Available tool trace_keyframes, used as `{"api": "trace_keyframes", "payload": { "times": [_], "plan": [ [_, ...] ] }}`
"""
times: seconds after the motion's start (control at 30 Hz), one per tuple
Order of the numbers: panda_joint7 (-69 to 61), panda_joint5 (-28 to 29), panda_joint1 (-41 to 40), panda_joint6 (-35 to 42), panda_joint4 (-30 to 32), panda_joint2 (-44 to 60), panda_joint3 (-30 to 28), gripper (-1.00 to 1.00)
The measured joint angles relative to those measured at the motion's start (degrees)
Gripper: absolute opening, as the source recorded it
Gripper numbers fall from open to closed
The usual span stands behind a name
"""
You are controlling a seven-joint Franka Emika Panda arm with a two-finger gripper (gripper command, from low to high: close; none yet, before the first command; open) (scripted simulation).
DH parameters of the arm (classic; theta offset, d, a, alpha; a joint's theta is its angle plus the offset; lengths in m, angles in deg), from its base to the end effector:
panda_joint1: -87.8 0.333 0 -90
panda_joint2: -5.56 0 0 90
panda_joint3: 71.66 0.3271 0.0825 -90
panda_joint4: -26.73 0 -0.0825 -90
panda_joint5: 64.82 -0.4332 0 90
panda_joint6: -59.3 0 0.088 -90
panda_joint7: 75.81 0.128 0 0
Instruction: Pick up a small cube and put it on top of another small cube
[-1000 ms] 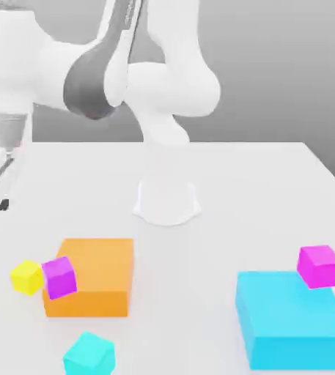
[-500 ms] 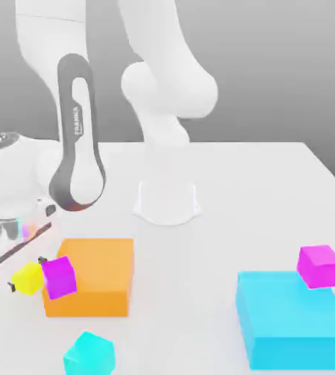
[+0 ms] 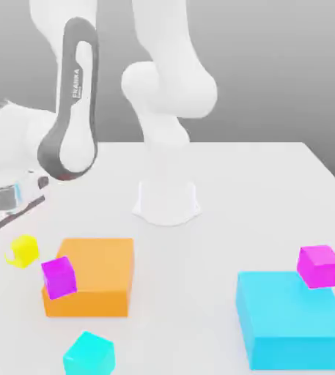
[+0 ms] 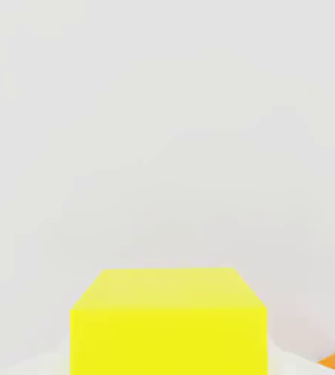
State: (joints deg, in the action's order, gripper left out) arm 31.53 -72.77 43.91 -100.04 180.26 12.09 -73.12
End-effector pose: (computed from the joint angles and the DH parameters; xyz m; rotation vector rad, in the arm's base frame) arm 0.2985 -0.3102 0.1403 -0.5361 3.0622 0.0526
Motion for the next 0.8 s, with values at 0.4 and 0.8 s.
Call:
{"api": "trace_keyframes", "payload": {
  "times": [0.4, 0.8],
  "plan": [
    [-5.0, -9.13, 23.7, 13.6, -7.07, -10.17, 14.02, -1.0],
    [1.09, -5.03, 43.06, 21.48, -8.14, -16.28, 33.28, -1.0]
  ]
}}
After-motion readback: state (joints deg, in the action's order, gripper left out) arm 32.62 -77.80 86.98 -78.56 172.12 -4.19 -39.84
